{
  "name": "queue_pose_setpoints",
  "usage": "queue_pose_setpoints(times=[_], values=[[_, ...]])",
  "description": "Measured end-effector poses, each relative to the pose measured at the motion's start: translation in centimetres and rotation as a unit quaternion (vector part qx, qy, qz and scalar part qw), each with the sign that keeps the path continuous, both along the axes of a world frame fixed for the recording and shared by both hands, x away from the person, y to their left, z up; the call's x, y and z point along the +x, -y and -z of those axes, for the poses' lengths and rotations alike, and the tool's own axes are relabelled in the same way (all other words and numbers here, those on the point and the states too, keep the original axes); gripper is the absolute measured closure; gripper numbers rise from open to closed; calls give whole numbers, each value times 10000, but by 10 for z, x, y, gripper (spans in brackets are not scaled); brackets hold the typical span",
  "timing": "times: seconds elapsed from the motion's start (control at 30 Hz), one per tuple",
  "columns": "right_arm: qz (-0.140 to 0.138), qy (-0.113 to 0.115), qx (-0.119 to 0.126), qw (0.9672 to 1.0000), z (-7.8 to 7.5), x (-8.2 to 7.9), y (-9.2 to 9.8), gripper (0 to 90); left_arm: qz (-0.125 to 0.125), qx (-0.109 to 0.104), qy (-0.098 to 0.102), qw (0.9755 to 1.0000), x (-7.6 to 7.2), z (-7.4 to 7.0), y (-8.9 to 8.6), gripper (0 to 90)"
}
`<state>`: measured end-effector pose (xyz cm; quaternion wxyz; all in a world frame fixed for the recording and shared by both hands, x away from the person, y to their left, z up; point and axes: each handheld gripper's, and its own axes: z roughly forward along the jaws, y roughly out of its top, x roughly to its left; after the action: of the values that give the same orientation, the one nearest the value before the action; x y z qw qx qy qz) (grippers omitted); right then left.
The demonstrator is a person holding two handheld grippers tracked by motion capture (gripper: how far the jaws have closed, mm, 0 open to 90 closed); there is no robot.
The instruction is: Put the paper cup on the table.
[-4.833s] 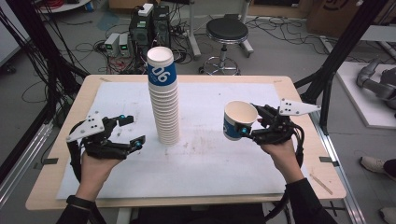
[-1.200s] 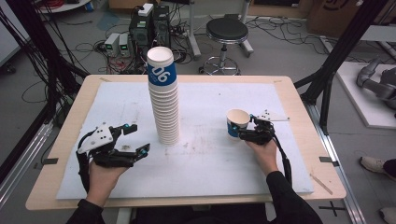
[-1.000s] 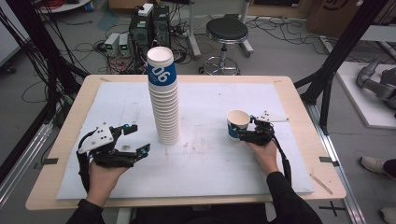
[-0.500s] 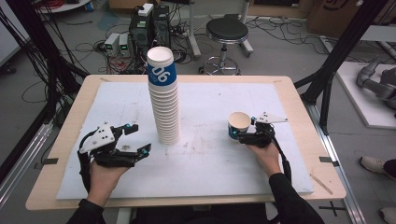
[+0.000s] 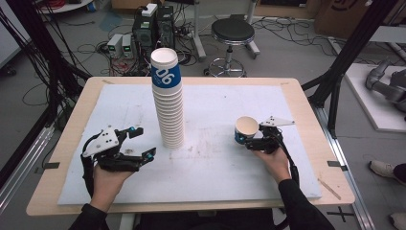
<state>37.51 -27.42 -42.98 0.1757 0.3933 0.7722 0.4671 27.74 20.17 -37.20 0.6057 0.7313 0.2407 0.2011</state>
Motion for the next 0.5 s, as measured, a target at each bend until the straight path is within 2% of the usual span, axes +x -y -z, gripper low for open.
queue_pose_setpoints(times=[0.23,0.5], values=[[-28,-127,-39,9999,-2,-6,2,139,17,19,3,10000,1,0,1,182],[165,-187,-92,9996,-5,-11,13,139,23,17,-2,10000,2,0,3,181]])
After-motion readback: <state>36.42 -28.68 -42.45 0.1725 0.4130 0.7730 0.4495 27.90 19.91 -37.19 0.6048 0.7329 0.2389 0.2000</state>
